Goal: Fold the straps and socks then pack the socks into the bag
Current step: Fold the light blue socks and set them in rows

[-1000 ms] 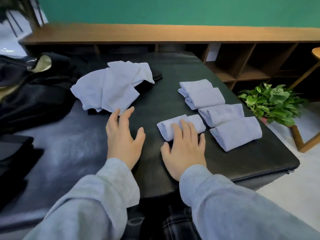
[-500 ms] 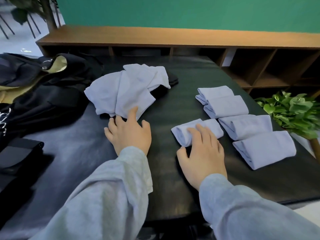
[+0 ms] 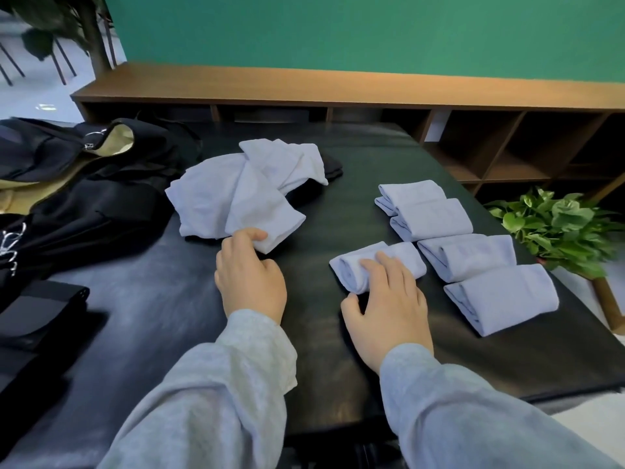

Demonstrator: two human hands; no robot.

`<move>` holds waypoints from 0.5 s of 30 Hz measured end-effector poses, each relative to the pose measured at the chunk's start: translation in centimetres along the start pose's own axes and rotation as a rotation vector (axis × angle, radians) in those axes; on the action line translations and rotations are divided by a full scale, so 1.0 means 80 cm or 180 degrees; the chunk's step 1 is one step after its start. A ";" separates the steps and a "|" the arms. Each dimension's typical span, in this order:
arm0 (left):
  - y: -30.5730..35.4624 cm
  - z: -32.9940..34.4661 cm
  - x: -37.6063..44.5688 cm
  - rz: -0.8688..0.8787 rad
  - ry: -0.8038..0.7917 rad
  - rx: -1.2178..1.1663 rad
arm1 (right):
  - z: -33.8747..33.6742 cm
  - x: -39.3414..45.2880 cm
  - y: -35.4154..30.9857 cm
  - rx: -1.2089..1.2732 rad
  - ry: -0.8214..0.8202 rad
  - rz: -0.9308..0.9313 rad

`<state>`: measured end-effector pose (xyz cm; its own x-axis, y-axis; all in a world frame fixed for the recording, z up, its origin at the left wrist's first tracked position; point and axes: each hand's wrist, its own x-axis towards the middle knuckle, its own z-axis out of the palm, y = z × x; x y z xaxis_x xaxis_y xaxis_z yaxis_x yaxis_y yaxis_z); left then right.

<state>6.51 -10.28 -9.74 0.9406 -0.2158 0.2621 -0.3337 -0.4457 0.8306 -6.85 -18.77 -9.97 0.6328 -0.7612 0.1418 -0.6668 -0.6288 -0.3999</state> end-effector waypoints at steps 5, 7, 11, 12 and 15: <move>-0.009 -0.015 -0.017 0.0353 -0.0399 0.0348 | -0.002 -0.002 0.000 0.0092 0.0127 -0.0014; -0.013 -0.022 -0.024 0.0405 -0.0539 0.0493 | 0.000 -0.004 0.000 0.0069 0.0242 -0.0049; -0.020 -0.043 -0.040 0.0433 -0.0789 0.0391 | 0.008 -0.013 -0.005 -0.0052 0.0873 -0.0731; -0.023 -0.050 -0.045 0.0464 -0.0844 0.0376 | 0.011 -0.017 -0.006 -0.0041 0.0984 -0.0977; -0.032 -0.070 -0.062 0.0411 -0.0881 0.0224 | 0.015 -0.030 -0.011 0.0187 0.1037 -0.1523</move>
<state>3.05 -3.18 -10.40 0.8406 -0.4986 0.2115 -0.4620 -0.4563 0.7605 -7.31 -16.22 -11.03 0.6986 -0.4097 0.5867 -0.3075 -0.9122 -0.2709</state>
